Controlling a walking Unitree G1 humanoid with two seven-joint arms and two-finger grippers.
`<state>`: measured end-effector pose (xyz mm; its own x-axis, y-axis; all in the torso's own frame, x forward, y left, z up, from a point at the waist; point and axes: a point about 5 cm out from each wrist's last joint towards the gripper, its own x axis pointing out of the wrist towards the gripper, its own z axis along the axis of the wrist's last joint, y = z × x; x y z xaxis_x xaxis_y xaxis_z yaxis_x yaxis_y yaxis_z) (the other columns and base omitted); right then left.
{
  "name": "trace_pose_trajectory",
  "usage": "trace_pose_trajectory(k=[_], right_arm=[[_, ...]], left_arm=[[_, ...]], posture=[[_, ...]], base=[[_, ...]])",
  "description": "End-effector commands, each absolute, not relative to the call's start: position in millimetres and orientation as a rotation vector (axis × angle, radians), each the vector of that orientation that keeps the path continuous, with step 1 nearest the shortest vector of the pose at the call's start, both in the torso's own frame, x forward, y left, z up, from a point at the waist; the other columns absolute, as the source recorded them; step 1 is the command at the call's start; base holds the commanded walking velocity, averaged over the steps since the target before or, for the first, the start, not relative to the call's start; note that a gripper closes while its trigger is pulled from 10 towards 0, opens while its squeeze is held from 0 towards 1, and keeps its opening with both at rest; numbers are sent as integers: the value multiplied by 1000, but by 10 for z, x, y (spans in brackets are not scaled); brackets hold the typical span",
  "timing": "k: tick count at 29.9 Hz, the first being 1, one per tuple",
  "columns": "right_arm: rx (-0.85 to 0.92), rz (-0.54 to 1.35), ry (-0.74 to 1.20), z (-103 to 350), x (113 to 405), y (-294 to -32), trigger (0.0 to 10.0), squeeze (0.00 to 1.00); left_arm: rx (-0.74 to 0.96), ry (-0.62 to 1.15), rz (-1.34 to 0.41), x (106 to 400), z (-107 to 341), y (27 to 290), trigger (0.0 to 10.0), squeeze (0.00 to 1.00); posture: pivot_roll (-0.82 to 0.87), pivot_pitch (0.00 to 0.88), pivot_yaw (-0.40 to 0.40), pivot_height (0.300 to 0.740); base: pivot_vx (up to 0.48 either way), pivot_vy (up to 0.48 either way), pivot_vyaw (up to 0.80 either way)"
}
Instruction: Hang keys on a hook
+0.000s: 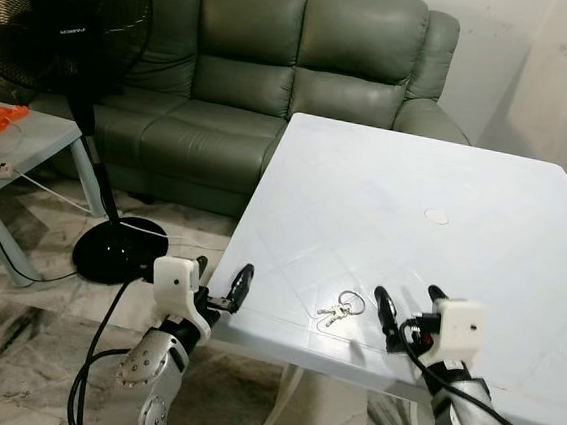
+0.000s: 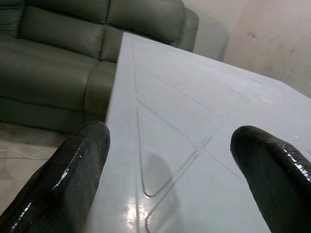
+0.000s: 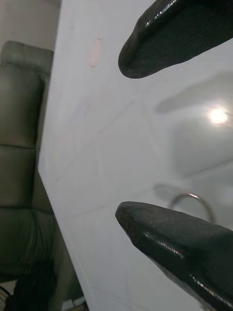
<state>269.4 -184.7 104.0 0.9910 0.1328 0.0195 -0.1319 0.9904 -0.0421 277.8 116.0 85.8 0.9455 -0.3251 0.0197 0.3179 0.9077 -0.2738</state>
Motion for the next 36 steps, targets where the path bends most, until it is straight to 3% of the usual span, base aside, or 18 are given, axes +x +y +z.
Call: trace_pose_trajectory(k=[1,12,35,36], right_arm=[[-52,131,1,1041,2734,-1830,10000,0],[-63,371,81,994,2749,-1441,10000,0],[-57,409,228,892,2612,-1335,10000,0],[-48,413,226,896,2605,-1322,8588,0]], left_arm=[[-265,13,-352,2770,902,1134,10000,0],[-276,6,-372,2752,937,1060,10000,0],[-284,14,-367,2723,940,1036,10000,0],[-284,14,-365,2723,939,1036,10000,0]], posture=[[-23,33,-33,740],[-13,24,-45,740],[-16,42,-59,740],[-16,42,-59,740]], base=[[0,0,0],[0,0,0],[0,0,0],[0,0,0]])
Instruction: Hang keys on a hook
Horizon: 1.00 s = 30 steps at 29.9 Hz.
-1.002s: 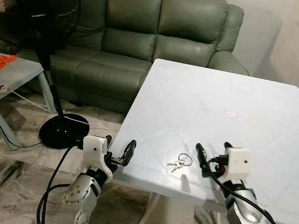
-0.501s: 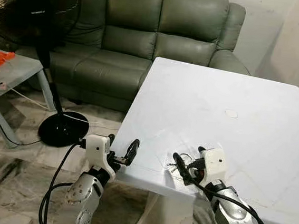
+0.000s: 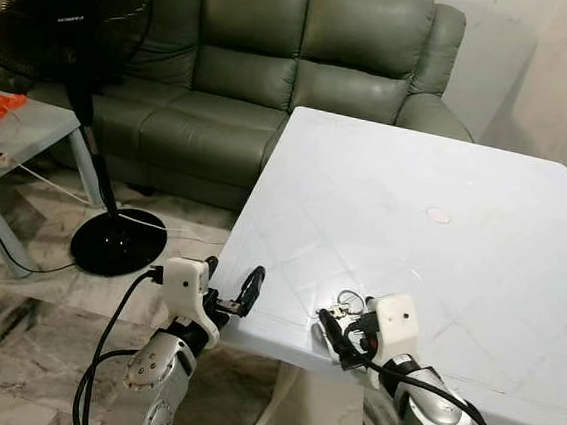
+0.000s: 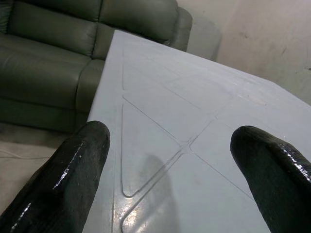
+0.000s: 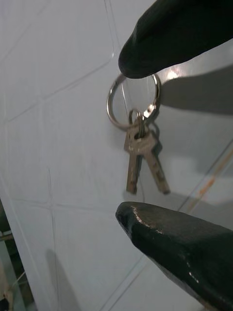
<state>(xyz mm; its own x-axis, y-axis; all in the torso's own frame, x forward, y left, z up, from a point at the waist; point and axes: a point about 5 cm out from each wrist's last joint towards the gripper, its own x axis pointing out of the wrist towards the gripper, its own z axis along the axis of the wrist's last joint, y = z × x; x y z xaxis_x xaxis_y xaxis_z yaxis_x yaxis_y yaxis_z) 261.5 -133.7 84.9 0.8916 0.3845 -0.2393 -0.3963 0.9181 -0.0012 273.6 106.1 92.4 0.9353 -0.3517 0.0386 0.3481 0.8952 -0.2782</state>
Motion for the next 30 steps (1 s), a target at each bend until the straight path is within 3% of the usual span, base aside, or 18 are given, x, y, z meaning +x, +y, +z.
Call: trace_pose_trajectory(k=[1,2,3,4,5,7,30], right_arm=[[-43,413,217,906,2599,-1311,4784,0],[-41,416,213,917,2591,-1295,4510,0],[-46,415,219,910,2591,-1289,5922,0],[-38,418,219,911,2589,-1276,3569,0],[-31,421,218,913,2589,-1267,3569,0],[-42,406,234,914,2614,-1238,10000,0],[-14,362,234,964,2676,-1121,9765,0]], left_arm=[[-284,14,-365,2723,941,1036,10000,0],[-285,14,-363,2725,944,1037,10000,0],[-285,14,-361,2726,944,1038,10000,0],[-286,15,-361,2724,943,1036,10000,0],[-286,15,-361,2724,944,1036,10000,0],[-286,27,-374,2709,932,1014,10000,0],[-212,122,-498,2685,871,816,10000,0]], posture=[[-14,47,-60,740],[-13,48,-60,740],[-13,48,-60,740],[-13,48,-60,740],[-13,53,-58,740],[-13,53,-58,740],[-29,57,-38,740]], base=[[0,0,0],[0,0,0],[0,0,0],[0,0,0],[0,0,0],[0,0,0],[0,0,0]])
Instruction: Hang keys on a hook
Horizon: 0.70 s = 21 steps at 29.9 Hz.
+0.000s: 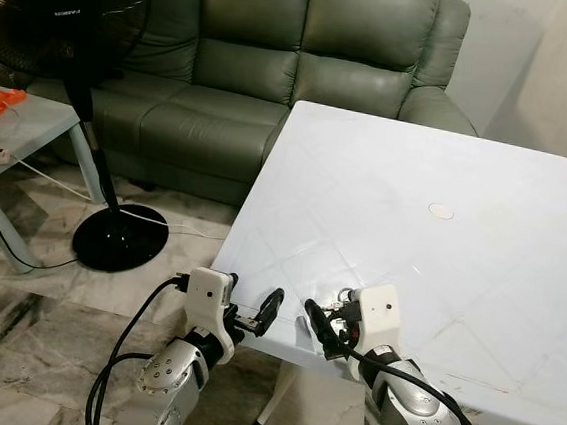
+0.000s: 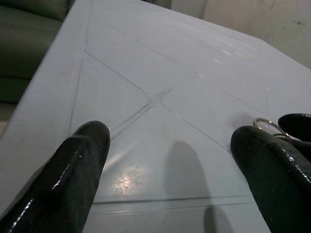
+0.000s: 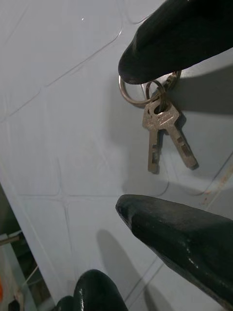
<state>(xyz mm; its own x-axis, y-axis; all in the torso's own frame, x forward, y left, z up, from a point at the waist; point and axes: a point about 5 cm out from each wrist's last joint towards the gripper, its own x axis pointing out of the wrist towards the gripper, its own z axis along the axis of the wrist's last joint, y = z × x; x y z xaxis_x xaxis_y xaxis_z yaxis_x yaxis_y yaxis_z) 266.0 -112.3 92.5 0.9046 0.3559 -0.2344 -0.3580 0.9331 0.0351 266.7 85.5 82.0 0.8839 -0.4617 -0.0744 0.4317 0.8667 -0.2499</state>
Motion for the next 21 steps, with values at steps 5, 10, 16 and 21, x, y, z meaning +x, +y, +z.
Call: trace_pose_trajectory(k=[5,10,16,21], right_arm=[[-18,346,259,933,2673,-1108,9765,0],[-18,341,267,919,2670,-1106,9961,0],[-19,325,272,910,2683,-1116,10000,0],[-19,298,271,916,2712,-1125,10000,0]], left_arm=[[-214,124,-503,2688,879,804,10000,0],[-214,126,-504,2685,880,803,10000,0],[-214,127,-501,2684,879,805,10000,0],[-219,127,-496,2685,880,805,10000,0]], posture=[[-29,55,-35,740],[-29,56,-34,740],[-26,58,-36,740],[-25,57,-36,740]], base=[[0,0,0],[0,0,0],[0,0,0],[0,0,0]])
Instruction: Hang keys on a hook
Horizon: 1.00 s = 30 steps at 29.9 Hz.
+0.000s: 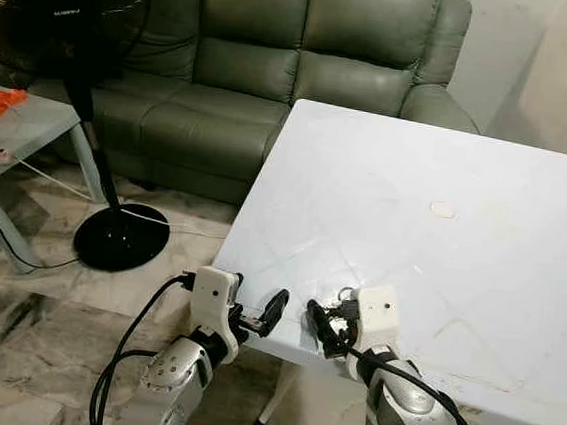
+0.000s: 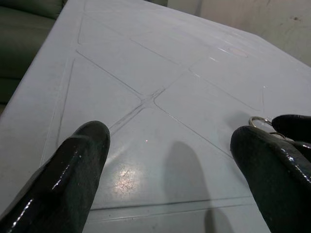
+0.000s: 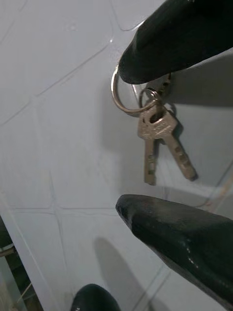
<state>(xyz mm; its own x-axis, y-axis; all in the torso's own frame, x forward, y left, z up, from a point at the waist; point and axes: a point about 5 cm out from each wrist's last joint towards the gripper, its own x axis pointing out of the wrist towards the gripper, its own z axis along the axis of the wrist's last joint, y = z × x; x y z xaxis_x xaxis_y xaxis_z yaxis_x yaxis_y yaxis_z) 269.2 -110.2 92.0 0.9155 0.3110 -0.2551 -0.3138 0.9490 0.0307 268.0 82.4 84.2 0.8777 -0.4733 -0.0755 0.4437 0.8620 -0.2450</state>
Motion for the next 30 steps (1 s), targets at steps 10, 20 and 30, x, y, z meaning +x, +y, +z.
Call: trace_pose_trajectory(k=[10,20,30], right_arm=[[-37,277,278,893,2722,-1153,4510,0],[-46,286,273,889,2715,-1151,1451,0],[-53,287,272,888,2720,-1159,0,0]], left_arm=[[-222,123,-492,2687,884,803,10000,0],[-224,120,-485,2699,895,806,10000,0],[-226,119,-483,2703,897,803,10000,0]], posture=[[-25,53,-38,740],[-25,52,-40,740],[-27,52,-39,740]], base=[[0,0,0],[0,0,0],[0,0,0]])
